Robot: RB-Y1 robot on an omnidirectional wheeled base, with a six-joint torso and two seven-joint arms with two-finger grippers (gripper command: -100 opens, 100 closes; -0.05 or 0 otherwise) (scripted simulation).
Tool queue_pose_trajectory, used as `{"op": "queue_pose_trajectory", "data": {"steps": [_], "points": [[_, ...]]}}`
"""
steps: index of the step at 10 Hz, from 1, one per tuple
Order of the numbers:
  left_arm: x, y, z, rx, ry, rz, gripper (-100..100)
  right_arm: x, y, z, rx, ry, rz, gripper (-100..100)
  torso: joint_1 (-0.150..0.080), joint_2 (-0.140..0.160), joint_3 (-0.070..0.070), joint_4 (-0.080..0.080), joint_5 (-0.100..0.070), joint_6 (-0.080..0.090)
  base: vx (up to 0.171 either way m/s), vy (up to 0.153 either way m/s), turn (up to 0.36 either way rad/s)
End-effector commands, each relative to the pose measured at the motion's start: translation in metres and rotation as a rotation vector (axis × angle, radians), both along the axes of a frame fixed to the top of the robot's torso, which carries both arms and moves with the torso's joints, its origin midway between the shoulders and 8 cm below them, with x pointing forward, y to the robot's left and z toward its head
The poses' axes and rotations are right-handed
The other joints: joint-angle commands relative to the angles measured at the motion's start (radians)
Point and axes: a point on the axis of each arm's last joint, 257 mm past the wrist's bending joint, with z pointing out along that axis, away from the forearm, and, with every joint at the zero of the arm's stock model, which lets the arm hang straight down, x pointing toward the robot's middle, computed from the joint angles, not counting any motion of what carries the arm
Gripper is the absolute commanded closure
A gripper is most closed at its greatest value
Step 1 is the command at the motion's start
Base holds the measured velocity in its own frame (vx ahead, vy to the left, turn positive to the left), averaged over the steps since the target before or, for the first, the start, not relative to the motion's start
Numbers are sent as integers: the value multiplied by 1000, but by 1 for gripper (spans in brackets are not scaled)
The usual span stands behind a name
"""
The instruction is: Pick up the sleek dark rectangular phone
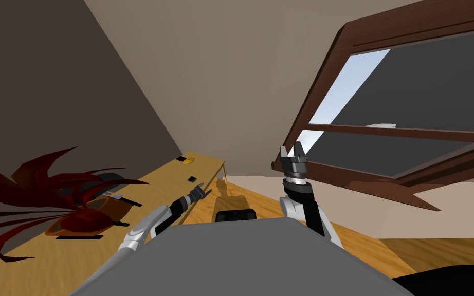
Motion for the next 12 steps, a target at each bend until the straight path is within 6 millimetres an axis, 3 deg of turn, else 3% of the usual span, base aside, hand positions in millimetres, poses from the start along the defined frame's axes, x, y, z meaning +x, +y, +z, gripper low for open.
{"op": "queue_pose_trajectory", "data": {"steps": [1,4,6,8,9,11,12], "points": [[-4,6,-11,26,17,-1,-100,0,0,0,0,0,0,0,0,0,0,0,0,0,3,5,81],[-25,45,-52,198,90,-53,-100,0,0,0,0,0,0,0,0,0,0,0,0,1,12,2,-295],[-30,51,-60,222,105,-55,-100,0,0,0,0,0,0,0,0,-1,0,0,0,0,11,10,-72],[-45,77,-80,316,151,-82,-100,0,0,0,0,0,0,0,-1,-1,0,0,0,2,15,4,-285],[-57,102,-93,392,188,-104,-100,0,0,0,0,0,0,0,0,-1,0,0,0,0,22,9,-306],[-61,106,-97,407,198,-108,-100,0,0,0,0,0,0,0,0,-1,-1,0,0,0,12,13,-74],[-73,131,-107,486,235,-135,-100,0,0,0,0,0,0,0,0,0,0,0,0,0,15,2,-328]]}}
